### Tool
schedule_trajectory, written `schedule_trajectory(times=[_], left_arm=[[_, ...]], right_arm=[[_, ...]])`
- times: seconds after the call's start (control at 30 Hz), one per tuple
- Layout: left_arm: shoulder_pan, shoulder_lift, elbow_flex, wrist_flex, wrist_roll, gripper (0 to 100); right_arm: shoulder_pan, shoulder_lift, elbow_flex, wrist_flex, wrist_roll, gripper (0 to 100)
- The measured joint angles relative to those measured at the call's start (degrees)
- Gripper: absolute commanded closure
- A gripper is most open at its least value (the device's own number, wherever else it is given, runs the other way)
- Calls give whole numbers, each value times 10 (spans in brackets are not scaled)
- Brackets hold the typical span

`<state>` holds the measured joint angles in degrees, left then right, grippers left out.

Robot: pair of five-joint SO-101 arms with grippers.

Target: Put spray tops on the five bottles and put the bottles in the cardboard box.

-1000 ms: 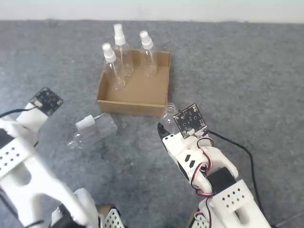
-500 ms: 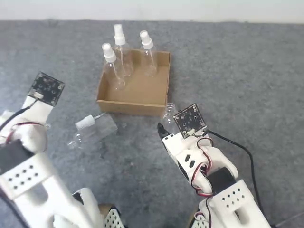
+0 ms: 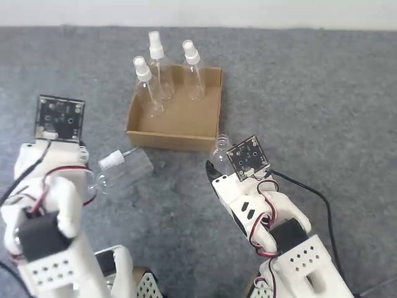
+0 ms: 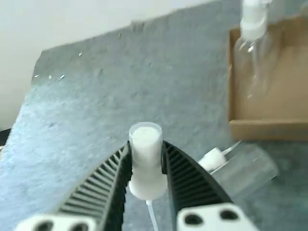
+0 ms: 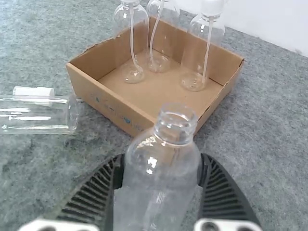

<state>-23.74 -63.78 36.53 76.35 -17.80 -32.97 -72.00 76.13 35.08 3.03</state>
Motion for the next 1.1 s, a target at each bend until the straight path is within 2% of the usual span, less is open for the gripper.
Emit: schedule_trajectory(times=[0.33,0.53,0.8,1.1], left_arm=[[118,-56,0,-7,156,991],[200,-78,0,-47,227,991],[272,-87,0,-119,273,991],[362,-81,51,-246,319,991]], right_arm=[[0,0,0,0,0,898],[0,0,0,0,0,898],[-25,-1,38,-39,58,898],[-31,-2,69,-98,78,898]])
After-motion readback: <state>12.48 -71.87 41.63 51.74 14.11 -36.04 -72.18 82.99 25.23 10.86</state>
